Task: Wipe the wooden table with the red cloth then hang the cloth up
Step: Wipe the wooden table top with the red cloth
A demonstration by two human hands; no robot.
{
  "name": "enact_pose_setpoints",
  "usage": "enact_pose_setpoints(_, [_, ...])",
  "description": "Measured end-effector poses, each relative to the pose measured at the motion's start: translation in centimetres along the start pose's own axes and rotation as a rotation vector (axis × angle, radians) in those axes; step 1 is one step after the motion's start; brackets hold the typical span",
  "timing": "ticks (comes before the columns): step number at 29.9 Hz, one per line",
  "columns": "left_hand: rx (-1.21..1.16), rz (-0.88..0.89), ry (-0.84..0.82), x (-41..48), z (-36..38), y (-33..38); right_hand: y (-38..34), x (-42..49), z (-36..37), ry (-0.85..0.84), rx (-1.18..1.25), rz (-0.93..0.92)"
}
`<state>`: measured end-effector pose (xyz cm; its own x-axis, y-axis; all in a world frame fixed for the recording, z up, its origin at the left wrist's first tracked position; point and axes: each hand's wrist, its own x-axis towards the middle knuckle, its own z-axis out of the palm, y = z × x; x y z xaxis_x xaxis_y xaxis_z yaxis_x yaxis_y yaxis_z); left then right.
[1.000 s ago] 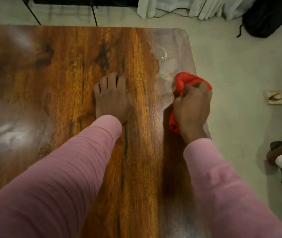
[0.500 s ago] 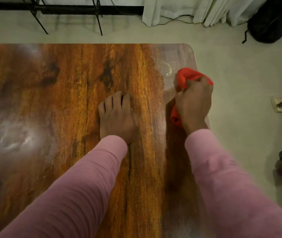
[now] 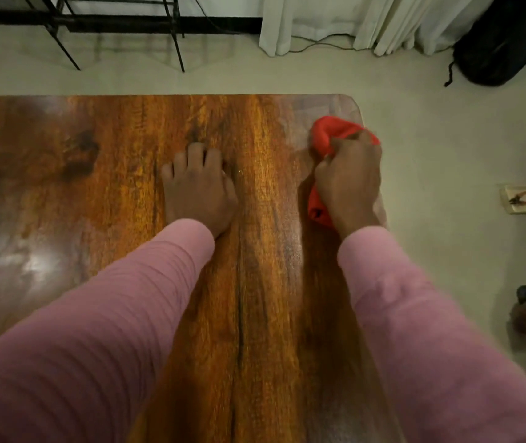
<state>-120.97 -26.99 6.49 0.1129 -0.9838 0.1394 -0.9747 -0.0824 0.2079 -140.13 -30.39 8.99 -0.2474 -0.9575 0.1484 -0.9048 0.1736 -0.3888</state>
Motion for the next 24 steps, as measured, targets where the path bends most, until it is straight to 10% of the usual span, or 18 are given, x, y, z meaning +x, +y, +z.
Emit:
enact_pose_setpoints(4, [-0.031,-0.015,0.038,1.0,1.1,0.3,-2.0,1.6,1.3,0.030,0.013,0.094])
enact_pose_setpoints(12, [-0.021,-0.005,0.025,0.7,1.2,0.5,-6.7,-0.5,3.8,-0.142,0.090,-0.347])
enact_pose_setpoints(19, [-0.056,0.000,0.030,0.6,1.1,0.6,-2.2,6.6,1.7,-0.005,0.027,0.036])
enact_pose_setpoints(24, [-0.042,-0.014,0.018,0.8,1.0,0.6,-6.9,6.5,3.6,-0.034,0.035,-0.058])
